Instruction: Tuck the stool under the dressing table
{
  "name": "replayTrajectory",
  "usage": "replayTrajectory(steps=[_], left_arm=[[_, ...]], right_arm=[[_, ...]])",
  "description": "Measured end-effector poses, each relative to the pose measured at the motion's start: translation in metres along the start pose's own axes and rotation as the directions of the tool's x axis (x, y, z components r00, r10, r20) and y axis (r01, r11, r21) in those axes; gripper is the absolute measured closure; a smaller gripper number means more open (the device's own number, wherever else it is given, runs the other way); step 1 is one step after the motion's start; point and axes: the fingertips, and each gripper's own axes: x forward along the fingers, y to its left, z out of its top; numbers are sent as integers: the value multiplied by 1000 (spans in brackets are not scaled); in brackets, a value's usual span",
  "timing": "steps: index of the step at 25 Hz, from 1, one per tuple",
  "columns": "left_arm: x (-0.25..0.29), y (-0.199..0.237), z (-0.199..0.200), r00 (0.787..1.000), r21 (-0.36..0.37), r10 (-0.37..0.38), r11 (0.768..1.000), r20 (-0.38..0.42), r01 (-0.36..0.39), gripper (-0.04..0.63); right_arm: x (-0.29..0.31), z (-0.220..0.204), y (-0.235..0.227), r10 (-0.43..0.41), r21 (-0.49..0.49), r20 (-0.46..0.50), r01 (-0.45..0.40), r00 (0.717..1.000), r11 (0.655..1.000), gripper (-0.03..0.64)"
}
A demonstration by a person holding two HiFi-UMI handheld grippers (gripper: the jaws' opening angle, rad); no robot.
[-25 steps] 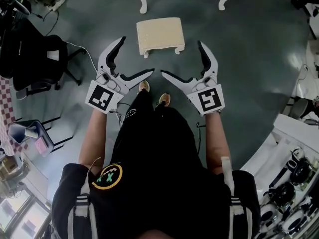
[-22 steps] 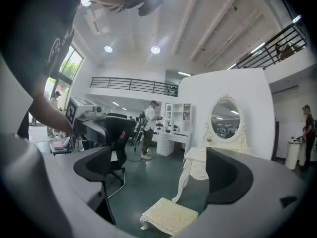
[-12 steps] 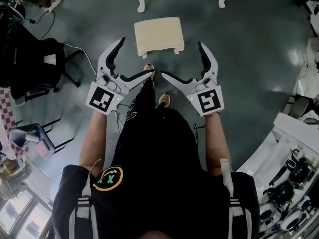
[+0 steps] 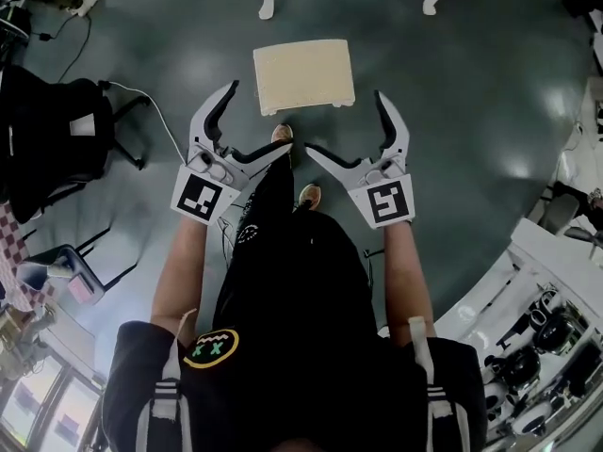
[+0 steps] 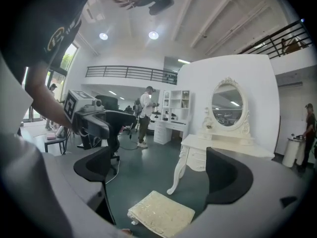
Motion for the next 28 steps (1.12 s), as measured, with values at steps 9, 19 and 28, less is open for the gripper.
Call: replayTrajectory(steps=[9,19,28], left_arm=[[53,88,-129,990,92,-55,993,-126,67,101],[94,132,-286,972,-189,102,971,-213,-144,101],[97,138,-454,875,-289,188,895,-446,-340,103]], right_arm=[[99,-102,-50,-23,-29,-182,17,983,999,18],[148,-258,-92,-61,151,-350,121,935,981,18],[151,-429,-140,-47,288,-494,214,868,933,18]])
